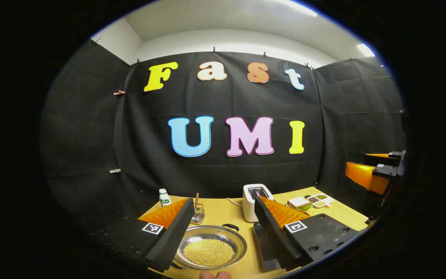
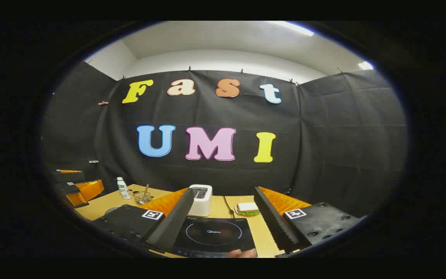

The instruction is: First push the handle of the pot to place it horizontally, then grasp the pot with both hands and set it on the induction cooktop.

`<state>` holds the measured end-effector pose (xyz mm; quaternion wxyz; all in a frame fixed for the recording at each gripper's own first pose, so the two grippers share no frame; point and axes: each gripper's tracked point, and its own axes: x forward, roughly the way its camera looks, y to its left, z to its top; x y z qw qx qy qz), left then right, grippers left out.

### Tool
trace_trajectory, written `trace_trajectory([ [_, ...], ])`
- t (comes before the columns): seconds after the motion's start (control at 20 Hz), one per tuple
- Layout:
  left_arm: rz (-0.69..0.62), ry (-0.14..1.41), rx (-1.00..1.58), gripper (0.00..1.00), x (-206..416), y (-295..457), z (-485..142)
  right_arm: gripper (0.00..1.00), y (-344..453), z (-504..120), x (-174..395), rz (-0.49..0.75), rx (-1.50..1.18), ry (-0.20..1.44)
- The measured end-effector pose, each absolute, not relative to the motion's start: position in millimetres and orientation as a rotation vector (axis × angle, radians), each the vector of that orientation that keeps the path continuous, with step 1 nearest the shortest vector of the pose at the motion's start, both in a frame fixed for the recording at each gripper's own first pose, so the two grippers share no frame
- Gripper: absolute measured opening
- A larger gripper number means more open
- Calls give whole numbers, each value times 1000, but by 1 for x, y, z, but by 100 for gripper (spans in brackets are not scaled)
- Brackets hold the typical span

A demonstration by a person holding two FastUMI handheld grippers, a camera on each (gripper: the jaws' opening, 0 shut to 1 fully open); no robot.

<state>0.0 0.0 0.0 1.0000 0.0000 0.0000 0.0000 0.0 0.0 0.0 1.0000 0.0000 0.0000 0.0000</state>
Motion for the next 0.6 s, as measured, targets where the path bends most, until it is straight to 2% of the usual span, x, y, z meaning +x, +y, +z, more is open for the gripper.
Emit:
trace_trajectory([
  [0.6,0,3,-2,98,-10,3,-4,97,1,6,-12,-6,3,-10],
])
